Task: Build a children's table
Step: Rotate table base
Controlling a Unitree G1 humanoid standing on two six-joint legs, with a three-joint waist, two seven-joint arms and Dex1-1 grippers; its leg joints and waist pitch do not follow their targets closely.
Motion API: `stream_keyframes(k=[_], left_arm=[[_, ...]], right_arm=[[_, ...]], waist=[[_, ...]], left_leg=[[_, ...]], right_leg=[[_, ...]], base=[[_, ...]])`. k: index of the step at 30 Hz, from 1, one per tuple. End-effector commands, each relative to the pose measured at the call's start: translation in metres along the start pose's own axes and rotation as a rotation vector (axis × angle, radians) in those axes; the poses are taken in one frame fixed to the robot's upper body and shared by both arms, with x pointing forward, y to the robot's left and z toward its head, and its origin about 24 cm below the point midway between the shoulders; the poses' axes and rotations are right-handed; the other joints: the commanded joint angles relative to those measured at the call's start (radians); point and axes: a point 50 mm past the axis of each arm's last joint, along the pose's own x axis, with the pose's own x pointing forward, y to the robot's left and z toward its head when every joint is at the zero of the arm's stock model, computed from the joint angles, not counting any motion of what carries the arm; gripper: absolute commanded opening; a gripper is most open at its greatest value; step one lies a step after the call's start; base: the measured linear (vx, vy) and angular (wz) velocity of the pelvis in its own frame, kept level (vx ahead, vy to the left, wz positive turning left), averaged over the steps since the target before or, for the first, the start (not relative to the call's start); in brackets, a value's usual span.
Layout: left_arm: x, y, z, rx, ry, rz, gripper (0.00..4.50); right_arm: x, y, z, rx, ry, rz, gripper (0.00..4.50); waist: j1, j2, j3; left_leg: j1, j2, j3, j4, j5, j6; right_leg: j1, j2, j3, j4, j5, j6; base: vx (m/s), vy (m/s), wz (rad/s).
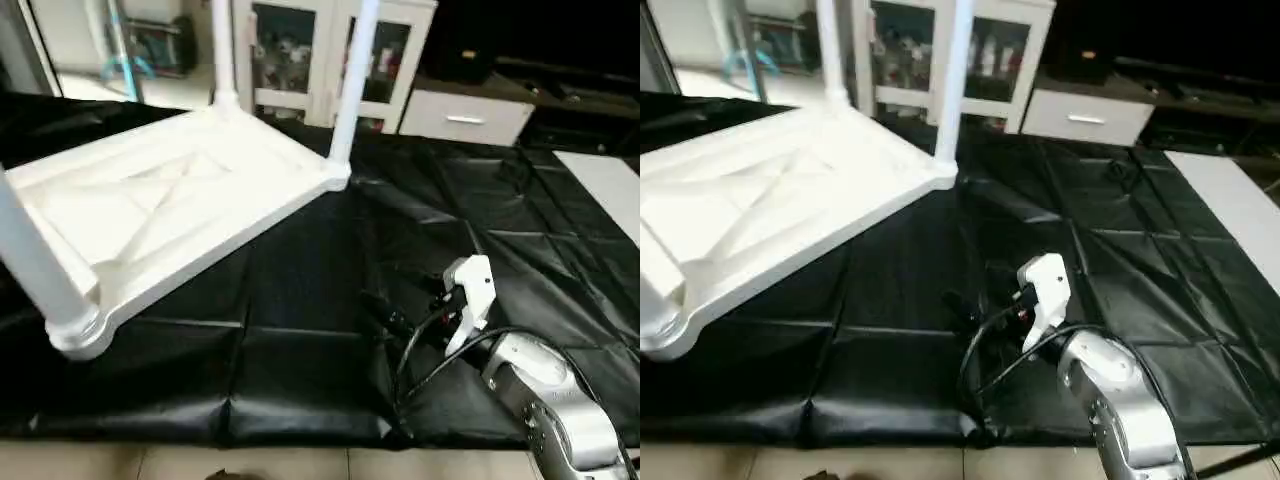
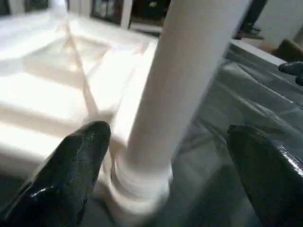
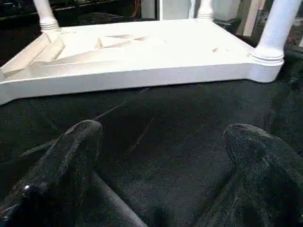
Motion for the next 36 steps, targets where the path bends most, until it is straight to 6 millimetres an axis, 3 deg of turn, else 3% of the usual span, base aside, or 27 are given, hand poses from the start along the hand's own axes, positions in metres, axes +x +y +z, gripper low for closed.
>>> stream_keyframes(k=[1, 7, 10, 12, 13, 14, 15, 17, 18, 19, 20, 21, 22, 23, 24, 25, 26, 27, 28, 29, 30, 31, 32, 33, 34, 36], left_arm=[[0.012, -0.002, 0.0, 0.047, 0.002, -0.016, 4.47], [0.032, -0.007, 0.001, 0.061, -0.026, -0.062, 4.47], [0.051, -0.019, 0.002, 0.042, -0.052, -0.147, 4.47], [0.069, -0.03, 0.004, 0.034, -0.074, -0.22, 4.47], [0.092, -0.044, 0.008, 0.029, -0.096, -0.301, 4.47], [0.092, -0.044, 0.008, 0.029, -0.096, -0.301, 4.47], [0.108, -0.053, 0.008, 0.027, -0.109, -0.357, 4.47], [0.128, -0.065, 0.009, 0.027, -0.124, -0.423, 4.47], [0.151, -0.075, 0.01, 0.034, -0.141, -0.482, 4.47], [0.165, -0.08, 0.011, 0.031, -0.158, -0.503, 4.47], [0.172, -0.084, 0.011, 0.033, -0.163, -0.521, 4.47], [0.178, -0.086, 0.011, 0.035, -0.167, -0.537, 4.47], [0.182, -0.088, 0.011, 0.037, -0.166, -0.543, 4.47], [0.208, -0.1, 0.011, 0.062, -0.17, -0.588, 4.47], [0.21, -0.101, 0.011, 0.065, -0.17, -0.592, 4.47], [0.241, -0.113, 0.013, 0.097, -0.164, -0.584, 4.47], [0.255, -0.117, 0.013, 0.112, -0.157, -0.566, 4.47], [0.255, -0.117, 0.013, 0.112, -0.157, -0.566, 4.47], [0.268, -0.123, 0.014, 0.113, -0.154, -0.579, 4.47], [0.277, -0.128, 0.014, 0.112, -0.152, -0.593, 4.47], [0.277, -0.128, 0.014, 0.112, -0.152, -0.593, 4.47], [0.291, -0.138, 0.012, 0.144, -0.125, -0.609, 4.47], [0.305, -0.148, 0.01, 0.185, -0.104, -0.606, 4.47], [0.318, -0.16, 0.01, 0.214, -0.094, -0.607, 4.47], [0.318, -0.16, 0.01, 0.214, -0.094, -0.607, 4.47], [0.327, -0.168, 0.01, 0.233, -0.089, -0.609, 4.47]], right_arm=[[0.001, -0.003, 0.003, -0.019, -0.008, -0.001, 4.47], [0.002, -0.004, 0.003, -0.019, -0.007, 0.001, 4.47], [0.003, -0.003, 0.003, -0.019, -0.006, 0.007, 4.47], [0.003, -0.003, 0.002, -0.017, -0.004, 0.012, 4.47], [0.003, -0.002, 0.001, -0.015, 0.002, 0.02, 4.47], [0.003, -0.002, 0.001, -0.015, 0.002, 0.02, 4.47], [0.003, -0.001, 0.0, -0.013, 0.007, 0.029, 4.47], [0.002, 0.001, -0.002, -0.011, 0.017, 0.045, 4.47], [0.001, 0.002, -0.004, -0.012, 0.031, 0.062, 4.47], [-0.001, 0.003, -0.004, -0.01, 0.038, 0.069, 4.47], [-0.002, 0.004, -0.005, -0.01, 0.041, 0.074, 4.47], [-0.002, 0.004, -0.005, -0.009, 0.044, 0.078, 4.47], [-0.003, 0.004, -0.005, -0.009, 0.046, 0.081, 4.47], [-0.007, 0.006, -0.007, -0.011, 0.06, 0.095, 4.47], [-0.007, 0.006, -0.007, -0.011, 0.061, 0.096, 4.47], [-0.012, 0.006, -0.009, -0.014, 0.07, 0.088, 4.47], [-0.014, 0.005, -0.009, -0.015, 0.071, 0.076, 4.47], [-0.014, 0.005, -0.009, -0.015, 0.071, 0.076, 4.47], [-0.017, 0.004, -0.009, -0.017, 0.07, 0.058, 4.47], [-0.018, 0.003, -0.009, -0.018, 0.069, 0.047, 4.47], [-0.018, 0.003, -0.009, -0.018, 0.069, 0.047, 4.47], [-0.022, 0.001, -0.008, -0.02, 0.069, 0.029, 4.47], [-0.025, -0.001, -0.008, -0.022, 0.069, 0.014, 4.47], [-0.028, -0.002, -0.007, -0.025, 0.069, 0.002, 4.47], [-0.028, -0.002, -0.007, -0.025, 0.069, 0.002, 4.47], [-0.03, -0.003, -0.006, -0.027, 0.069, -0.006, 4.47]], waist=[[-0.012, 0.038, -0.04], [-0.025, 0.035, -0.053], [-0.025, 0.033, -0.053], [-0.025, 0.03, -0.049], [-0.022, 0.031, -0.047], [-0.019, 0.033, -0.046], [-0.014, 0.033, -0.044], [-0.007, 0.034, -0.047], [-0.007, 0.036, -0.047], [0.002, 0.041, -0.05], [0.0, 0.036, -0.049], [0.001, 0.04, -0.051], [0.003, 0.033, -0.053], [-0.001, 0.04, -0.054], [-0.001, 0.034, -0.055], [-0.006, 0.035, -0.055], [0.0, 0.036, -0.058], [-0.001, 0.032, -0.056], [0.001, 0.038, -0.065], [-0.001, 0.03, -0.064], [-0.006, 0.029, -0.068], [-0.009, 0.048, -0.071], [-0.017, 0.039, -0.071], [-0.02, 0.053, -0.072], [-0.023, 0.043, -0.072], [-0.022, 0.043, -0.073]], left_leg=[[0.005, 0.004, 0.005, -0.084, -0.34, -0.02], [0.005, -0.003, 0.012, -0.067, -0.172, -0.005], [0.006, -0.001, 0.013, -0.067, -0.176, -0.008], [0.007, 0.001, 0.015, -0.069, -0.219, -0.012], [0.011, 0.005, 0.016, -0.071, -0.248, -0.017], [0.013, 0.006, 0.016, -0.071, -0.261, -0.02], [0.016, 0.005, 0.018, -0.07, -0.283, -0.022], [0.017, 0.005, 0.017, -0.071, -0.287, -0.032], [0.013, 0.004, 0.016, -0.071, -0.277, -0.036], [0.019, 0.004, 0.016, -0.067, -0.274, -0.042], [0.015, 0.003, 0.018, -0.068, -0.272, -0.042], [0.011, 0.002, 0.014, -0.068, -0.266, -0.047], [0.008, 0.001, 0.014, -0.066, -0.25, -0.048], [0.003, -0.001, 0.013, -0.067, -0.231, -0.048], [0.005, 0.0, 0.012, -0.063, -0.223, -0.047], [0.004, -0.002, 0.016, -0.062, -0.222, -0.038], [0.011, -0.001, 0.015, -0.058, -0.227, -0.039], [0.008, -0.002, 0.016, -0.059, -0.228, -0.032], [-0.002, -0.002, 0.01, -0.056, -0.186, -0.034], [-0.007, -0.005, 0.012, -0.053, -0.151, -0.028], [-0.012, -0.008, 0.012, -0.049, -0.11, -0.019], [-0.013, -0.008, 0.009, -0.047, -0.096, -0.021], [-0.011, -0.009, 0.012, -0.042, -0.084, -0.007], [-0.012, -0.011, 0.01, -0.04, -0.076, 0.001], [-0.014, -0.011, 0.011, -0.038, -0.078, 0.014], [-0.014, -0.01, 0.011, -0.036, -0.065, 0.026]], right_leg=[[0.012, -0.047, 0.037, -0.087, -0.145, -0.156], [0.025, -0.038, 0.031, -0.068, 0.122, -0.191], [0.029, -0.041, 0.032, -0.067, 0.112, -0.199], [0.028, -0.043, 0.033, -0.071, 0.038, -0.199], [0.023, -0.044, 0.034, -0.074, -0.008, -0.199], [0.021, -0.044, 0.034, -0.075, -0.025, -0.2], [0.016, -0.044, 0.035, -0.077, -0.054, -0.199], [0.018, -0.045, 0.036, -0.08, -0.076, -0.188], [0.022, -0.044, 0.036, -0.08, -0.076, -0.179], [0.02, -0.047, 0.036, -0.08, -0.073, -0.173], [0.021, -0.044, 0.036, -0.082, -0.071, -0.169], [0.027, -0.046, 0.036, -0.078, -0.066, -0.169], [0.03, -0.047, 0.036, -0.079, -0.063, -0.161], [0.034, -0.045, 0.036, -0.079, -0.054, -0.153], [0.036, -0.045, 0.036, -0.083, -0.056, -0.145], [0.032, -0.042, 0.039, -0.091, -0.049, -0.139], [0.031, -0.043, 0.037, -0.086, -0.046, -0.144], [0.031, -0.044, 0.038, -0.09, -0.055, -0.141], [0.044, -0.05, 0.038, -0.077, -0.014, -0.147], [0.044, -0.045, 0.037, -0.078, 0.018, -0.146], [0.049, -0.044, 0.038, -0.073, 0.078, -0.153], [0.048, -0.043, 0.036, -0.067, 0.103, -0.16], [0.048, -0.04, 0.036, -0.072, 0.137, -0.167], [0.051, -0.04, 0.036, -0.07, 0.159, -0.173], [0.055, -0.041, 0.037, -0.073, 0.17, -0.176], [0.056, -0.042, 0.037, -0.072, 0.185, -0.187]], base=[[0.0, 0.0, 0.0], [0.0, 0.0, 0.0], [0.0, 0.0, 0.0], [0.0, 0.0, 0.0], [0.0, 0.0, 0.0], [0.0, 0.0, 0.0], [0.0, 0.0, 0.0], [0.0, 0.0, 0.0], [0.0, 0.0, 0.0], [0.0, 0.0, 0.0], [0.0, 0.0, 0.0], [0.0, 0.0, 0.0], [0.0, 0.0, 0.0], [0.0, 0.0, 0.0], [0.0, 0.0, 0.0], [0.0, 0.0, 0.0], [0.0, 0.0, 0.0], [0.0, 0.0, 0.0], [0.0, 0.0, 0.0], [0.0, 0.0, 0.0], [0.0, 0.0, 0.0], [0.0, 0.0, 0.0], [0.0, 0.0, 0.0], [0.0, 0.0, 0.0], [0.0, 0.0, 0.0], [0.0, 0.0, 0.0]])
